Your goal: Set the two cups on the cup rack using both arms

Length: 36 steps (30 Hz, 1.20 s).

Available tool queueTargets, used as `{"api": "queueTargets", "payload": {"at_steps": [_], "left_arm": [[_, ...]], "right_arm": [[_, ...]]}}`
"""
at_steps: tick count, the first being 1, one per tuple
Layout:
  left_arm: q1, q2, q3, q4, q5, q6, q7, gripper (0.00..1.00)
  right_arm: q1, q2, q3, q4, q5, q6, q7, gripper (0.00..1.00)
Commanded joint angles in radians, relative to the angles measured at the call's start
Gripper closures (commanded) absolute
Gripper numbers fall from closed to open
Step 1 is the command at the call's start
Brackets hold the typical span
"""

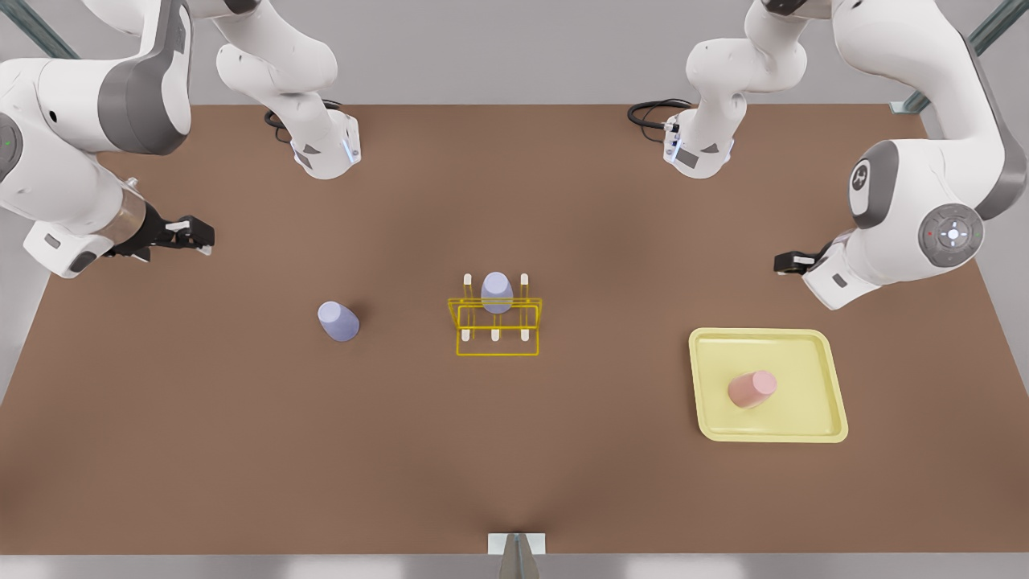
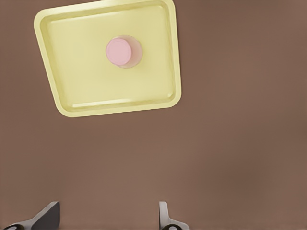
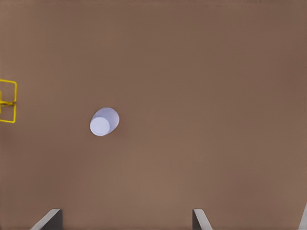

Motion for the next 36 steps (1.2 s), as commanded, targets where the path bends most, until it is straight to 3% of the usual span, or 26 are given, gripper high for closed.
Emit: {"api": "queueTargets", "payload": {"at_steps": [1, 4, 6, 8, 14, 17, 21, 35, 36], "left_arm": [[0.0, 0.006, 0.001, 0.001, 0.001, 0.001, 0.02, 0.0], [0.0, 0.133, 0.015, 0.019, 0.007, 0.152, 0.004, 0.0], [0.037, 0.383, 0.015, 0.184, 0.001, 0.335, 0.016, 0.0], [0.053, 0.484, 0.013, 0.189, -0.023, 0.518, 0.016, 0.0], [0.065, 0.572, 0.013, 0.125, -0.056, 0.71, 0.123, 0.0], [0.073, 0.573, 0.015, 0.102, -0.056, 0.725, 0.125, 0.0], [0.071, 0.564, 0.015, 0.011, -0.056, 0.802, 0.123, 0.0], [0.073, 0.55, 0.015, -0.055, -0.056, 0.849, 0.117, 0.0], [0.073, 0.55, 0.015, -0.055, -0.056, 0.849, 0.116, 0.08]], "right_arm": [[-0.002, -0.003, -0.001, -0.011, 0.005, 0.021, -0.007, 0.0], [0.053, 0.039, 0.008, -0.059, -0.073, 0.045, -0.012, 0.0], [0.126, 0.037, 0.015, -0.243, -0.075, 0.211, 0.1, 0.0], [0.127, 0.037, 0.013, -0.375, -0.014, 0.404, 0.135, 0.01], [0.089, 0.002, 0.011, -0.757, 0.101, 0.958, 0.186, 0.01], [0.094, -0.012, 0.011, -0.892, 0.186, 1.136, 0.189, 0.01], [0.107, 0.029, 0.013, -0.903, 0.202, 1.147, 0.256, 0.0], [0.126, 0.102, 0.011, -0.956, 0.161, 1.13, 0.284, 0.0], [0.126, 0.102, 0.011, -0.956, 0.16, 1.13, 0.284, 0.0]]}}
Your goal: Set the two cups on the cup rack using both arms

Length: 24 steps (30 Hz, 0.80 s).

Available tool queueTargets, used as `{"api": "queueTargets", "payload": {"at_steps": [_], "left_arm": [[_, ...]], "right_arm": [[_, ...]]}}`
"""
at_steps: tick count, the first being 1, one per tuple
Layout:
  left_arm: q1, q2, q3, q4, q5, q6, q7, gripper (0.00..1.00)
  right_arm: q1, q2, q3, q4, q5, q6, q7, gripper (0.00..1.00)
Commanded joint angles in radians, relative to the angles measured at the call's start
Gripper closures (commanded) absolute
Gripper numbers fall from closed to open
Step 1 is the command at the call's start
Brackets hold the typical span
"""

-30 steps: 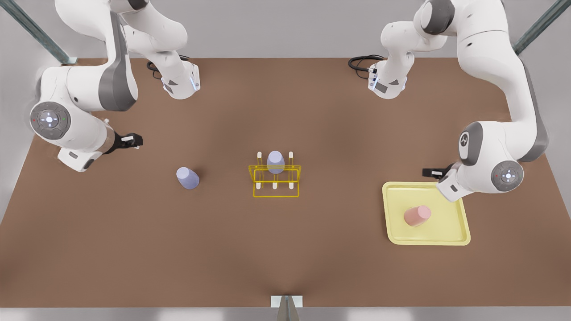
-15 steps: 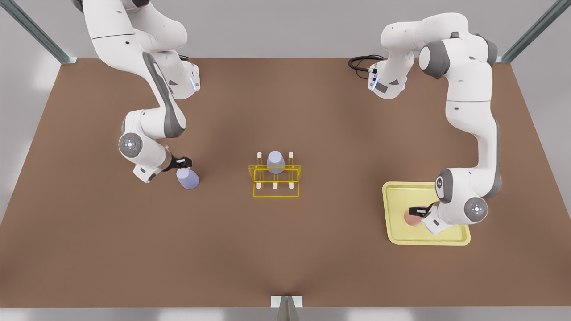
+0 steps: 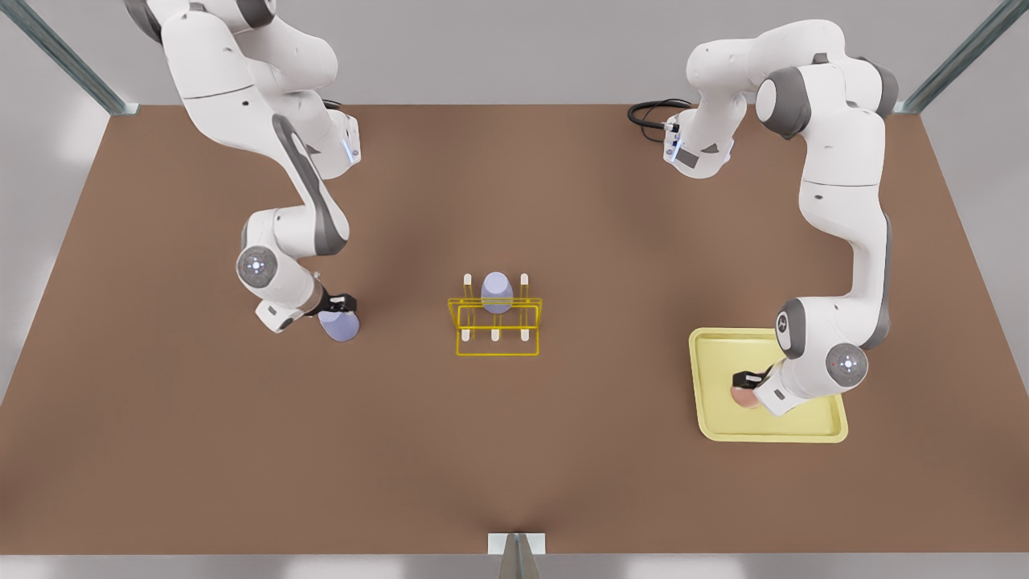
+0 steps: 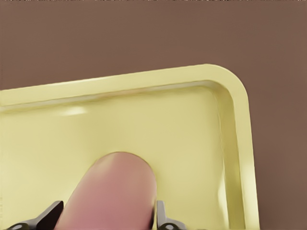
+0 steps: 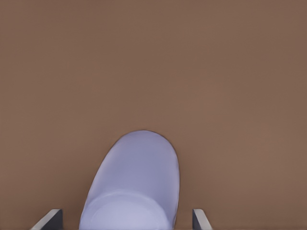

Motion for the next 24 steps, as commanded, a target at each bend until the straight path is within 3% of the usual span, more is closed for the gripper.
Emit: {"api": "queueTargets", "payload": {"at_steps": [1, 10, 16, 18, 21, 24], "left_arm": [[0.0, 0.001, 0.0, -0.001, -0.001, 0.021, 0.019, 0.15], [-0.001, -0.04, 0.0, 0.002, 0.002, 0.005, 0.001, 0.15], [-0.081, -0.128, -0.001, 0.002, 0.002, -0.142, -0.16, 0.15], [-0.124, -0.128, -0.001, 0.009, 0.001, -0.143, -0.212, 0.16], [-0.236, -0.123, -0.01, 0.137, 0.002, -0.358, -0.444, 0.16], [-0.385, -0.091, -0.012, 0.249, -0.036, -0.372, -0.702, 0.16]], "right_arm": [[0.003, 0.005, 0.0, 0.001, -0.001, 0.011, 0.069, 0.0], [0.001, 0.063, -0.001, 0.004, -0.021, 0.002, 0.083, 0.0], [0.007, 0.08, 0.0, 0.015, -0.021, -0.004, 0.083, 0.0], [0.006, 0.081, 0.0, 0.016, -0.021, -0.004, 0.081, 0.0], [0.015, 0.081, 0.0, 0.016, -0.021, -0.015, 0.083, 0.0], [0.014, 0.083, 0.0, 0.018, -0.021, -0.018, 0.081, 0.0]]}}
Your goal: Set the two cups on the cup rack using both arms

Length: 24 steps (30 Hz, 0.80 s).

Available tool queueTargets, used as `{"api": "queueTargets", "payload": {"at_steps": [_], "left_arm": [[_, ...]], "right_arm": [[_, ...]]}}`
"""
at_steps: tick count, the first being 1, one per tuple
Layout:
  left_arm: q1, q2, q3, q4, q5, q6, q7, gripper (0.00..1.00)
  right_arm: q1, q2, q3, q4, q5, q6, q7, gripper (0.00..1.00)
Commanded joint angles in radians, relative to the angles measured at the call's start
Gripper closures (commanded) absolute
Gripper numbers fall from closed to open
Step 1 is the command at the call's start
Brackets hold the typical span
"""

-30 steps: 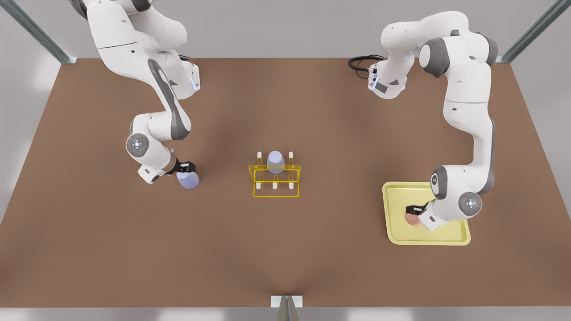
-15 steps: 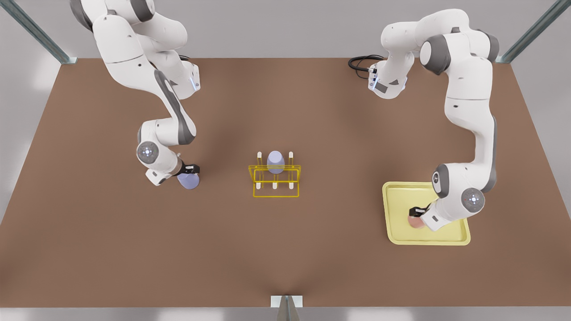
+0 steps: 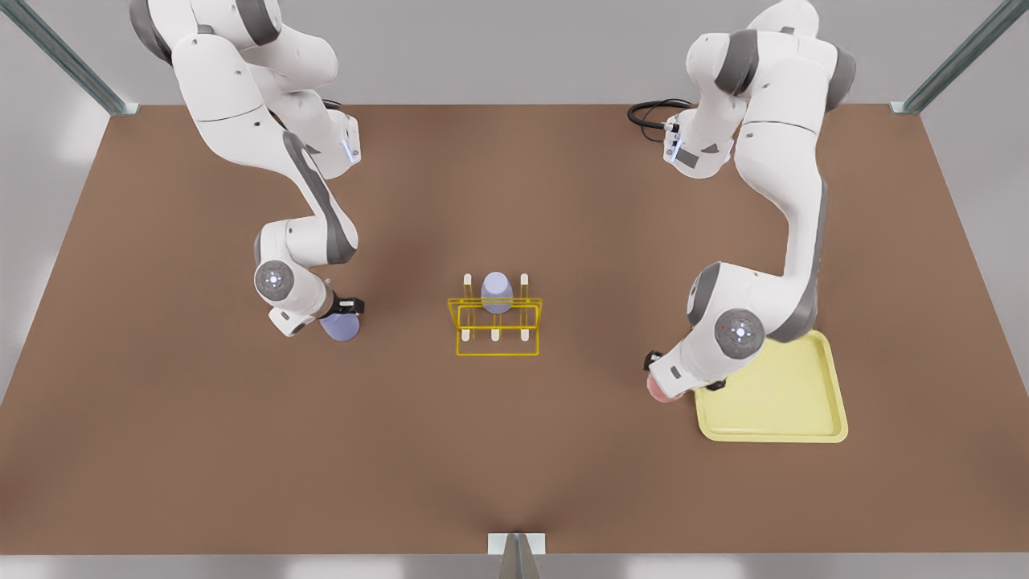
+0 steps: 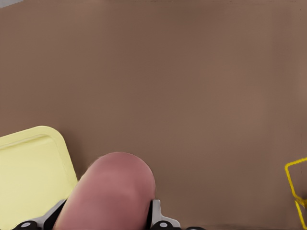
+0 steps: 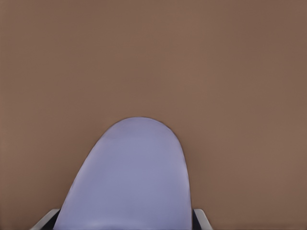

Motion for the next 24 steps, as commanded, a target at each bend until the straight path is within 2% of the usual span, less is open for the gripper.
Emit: {"api": "queueTargets", "payload": {"at_steps": [1, 3, 5, 9, 13, 18, 19, 20, 21, 23, 24], "left_arm": [[-0.043, 0.019, -0.021, 0.057, -0.022, -0.114, -0.569, 0.16], [-0.052, 0.096, -0.065, 0.246, -0.056, -0.211, -0.679, 0.16], [-0.091, 0.129, -0.065, 0.309, -0.09, -0.22, -0.722, 0.16], [-0.189, 0.129, -0.064, 0.335, -0.188, -0.223, -0.834, 0.15], [-0.233, 0.171, -0.065, 0.36, -0.197, -0.298, -0.875, 0.15], [-0.278, 0.186, -0.065, 0.36, -0.206, -0.289, -0.932, 0.15], [-0.28, 0.197, -0.065, 0.36, -0.206, -0.28, -0.932, 0.15], [-0.281, 0.205, -0.065, 0.36, -0.206, -0.266, -0.932, 0.14], [-0.289, 0.212, -0.064, 0.361, -0.203, -0.26, -0.932, 0.14], [-0.289, 0.214, -0.061, 0.36, -0.202, -0.241, -0.932, 0.12], [-0.287, 0.214, -0.06, 0.36, -0.202, -0.24, -0.931, 0.0]], "right_arm": [[0.0, 0.0, 0.0, -0.001, 0.002, -0.01, 0.017, 0.0], [-0.001, 0.0, 0.0, -0.001, 0.002, -0.017, 0.014, 0.0], [-0.005, -0.002, 0.0, -0.001, 0.0, -0.026, 0.011, 0.0], [-0.003, 0.004, 0.0, 0.01, 0.0, -0.026, 0.008, 0.0], [-0.003, 0.018, 0.0, 0.044, 0.002, -0.022, 0.012, 0.0], [-0.005, 0.021, 0.0, 0.05, 0.002, -0.02, 0.009, 0.0], [-0.005, 0.021, 0.0, 0.048, 0.002, -0.02, 0.009, 0.02], [-0.005, 0.021, 0.0, 0.048, 0.0, -0.022, 0.003, 0.11], [-0.005, 0.021, 0.0, 0.048, 0.002, -0.022, 0.001, 0.16], [-0.005, 0.021, 0.0, 0.05, 0.002, -0.023, 0.001, 0.19], [-0.006, 0.021, 0.0, 0.05, 0.0, -0.023, 0.001, 0.19]]}}
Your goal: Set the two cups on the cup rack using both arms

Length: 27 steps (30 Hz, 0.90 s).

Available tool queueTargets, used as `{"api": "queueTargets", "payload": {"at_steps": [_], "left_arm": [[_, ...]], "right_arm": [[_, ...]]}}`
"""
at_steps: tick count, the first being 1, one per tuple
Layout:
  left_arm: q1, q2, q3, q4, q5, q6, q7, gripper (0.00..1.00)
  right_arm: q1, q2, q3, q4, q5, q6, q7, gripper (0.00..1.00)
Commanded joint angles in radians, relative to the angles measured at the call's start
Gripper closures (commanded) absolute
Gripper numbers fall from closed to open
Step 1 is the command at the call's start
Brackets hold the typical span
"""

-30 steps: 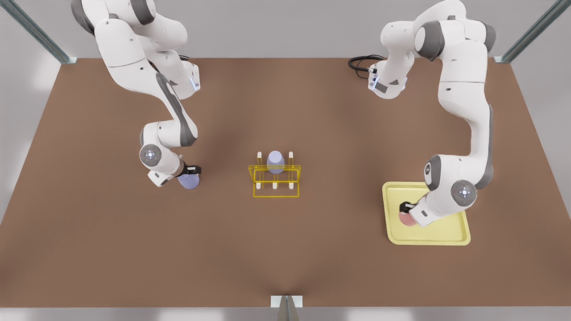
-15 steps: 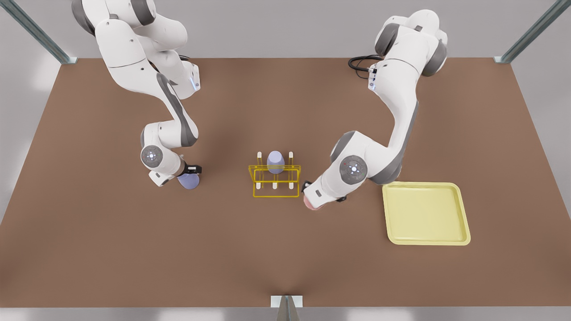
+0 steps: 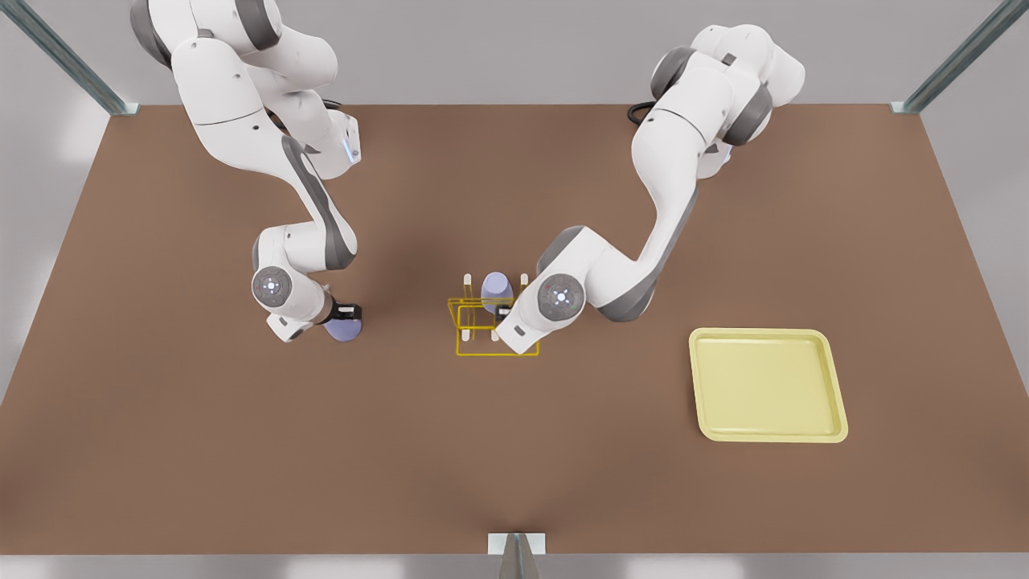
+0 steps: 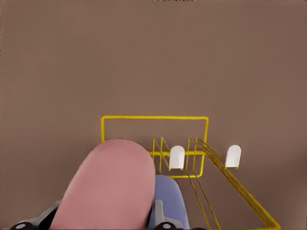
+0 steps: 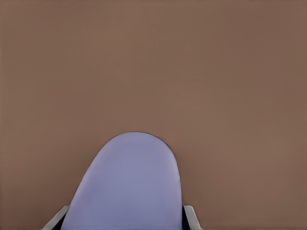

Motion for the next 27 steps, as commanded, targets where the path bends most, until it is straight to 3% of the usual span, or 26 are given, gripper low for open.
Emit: {"api": "queueTargets", "payload": {"at_steps": [1, 6, 8, 11, 14, 16, 17, 18, 19, 27], "left_arm": [[0.003, -0.001, 0.001, 0.002, 0.001, 0.01, -0.282, 0.0], [0.02, -0.014, 0.005, 0.005, 0.039, -0.027, -0.279, 0.0], [0.049, -0.082, 0.021, 0.017, 0.098, -0.117, -0.281, 0.0], [0.056, -0.182, 0.139, 0.175, 0.098, -0.395, -0.273, 0.0], [0.055, -0.226, 0.314, 0.175, 0.099, -0.478, 0.094, 0.0], [0.062, -0.244, 0.342, 0.177, 0.099, -0.574, 0.301, 0.0], [0.122, -0.391, 0.307, 0.038, 0.107, -0.559, 0.527, 0.0], [0.219, -0.559, 0.1, -0.216, 0.313, -0.423, 0.626, 0.0], [0.352, -0.597, -0.049, -0.282, 0.349, -0.398, 0.632, 0.0], [0.417, -0.568, -0.048, -0.291, 0.256, -0.453, 0.643, 0.0]], "right_arm": [[-0.001, -0.001, 0.0, 0.001, -0.003, -0.004, -0.006, 0.19], [-0.002, -0.01, 0.0, 0.03, -0.001, -0.038, -0.01, 0.19], [-0.002, -0.011, 0.0, 0.061, -0.001, -0.078, -0.008, 0.19], [0.004, -0.021, 0.003, 0.093, -0.001, -0.11, -0.008, 0.19], [0.01, -0.021, 0.026, 0.123, 0.006, -0.116, -0.006, 0.19], [0.011, -0.019, 0.051, 0.145, 0.008, -0.116, -0.005, 0.19], [0.011, -0.018, 0.069, 0.159, 0.009, -0.116, -0.005, 0.19], [0.011, -0.019, 0.086, 0.174, 0.009, -0.118, -0.005, 0.19], [0.011, -0.021, 0.092, 0.186, 0.008, -0.124, -0.006, 0.19], [0.011, -0.025, 0.186, 0.331, 0.132, -0.205, -0.006, 0.19]]}}
